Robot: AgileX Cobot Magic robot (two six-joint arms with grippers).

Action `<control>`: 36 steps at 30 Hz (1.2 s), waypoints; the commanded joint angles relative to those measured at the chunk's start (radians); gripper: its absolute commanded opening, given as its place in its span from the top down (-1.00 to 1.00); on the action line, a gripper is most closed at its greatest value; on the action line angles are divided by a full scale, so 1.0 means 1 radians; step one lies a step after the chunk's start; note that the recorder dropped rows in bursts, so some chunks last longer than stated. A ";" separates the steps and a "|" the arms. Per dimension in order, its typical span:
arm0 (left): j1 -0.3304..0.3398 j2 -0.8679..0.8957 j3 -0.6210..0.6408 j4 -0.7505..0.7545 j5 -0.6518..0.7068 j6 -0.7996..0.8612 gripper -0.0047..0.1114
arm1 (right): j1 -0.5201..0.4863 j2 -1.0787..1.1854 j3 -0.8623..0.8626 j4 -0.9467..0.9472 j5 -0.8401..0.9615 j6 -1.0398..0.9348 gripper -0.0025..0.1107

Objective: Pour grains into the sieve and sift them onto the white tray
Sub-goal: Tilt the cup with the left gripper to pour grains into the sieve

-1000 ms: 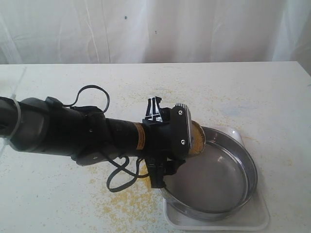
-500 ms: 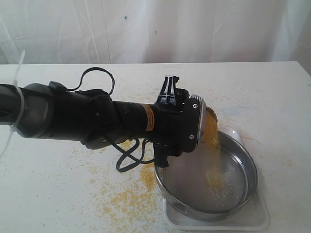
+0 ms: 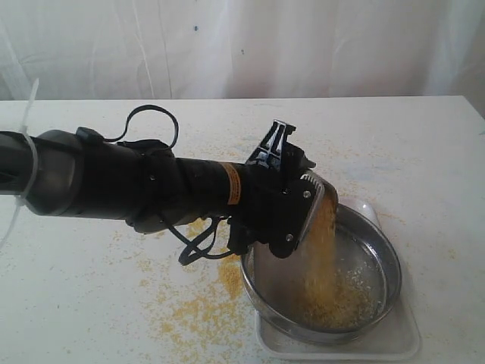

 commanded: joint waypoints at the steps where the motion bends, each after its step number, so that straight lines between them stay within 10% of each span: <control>1: -0.007 -0.009 -0.011 -0.142 -0.019 0.171 0.92 | 0.008 -0.003 0.001 -0.003 -0.004 -0.008 0.96; 6: -0.005 0.025 -0.013 -0.381 -0.168 0.419 0.92 | 0.008 -0.003 0.001 -0.001 -0.004 -0.008 0.96; 36: 0.033 0.195 -0.220 -0.472 -0.072 0.968 0.92 | 0.008 -0.003 0.001 -0.003 -0.004 -0.008 0.96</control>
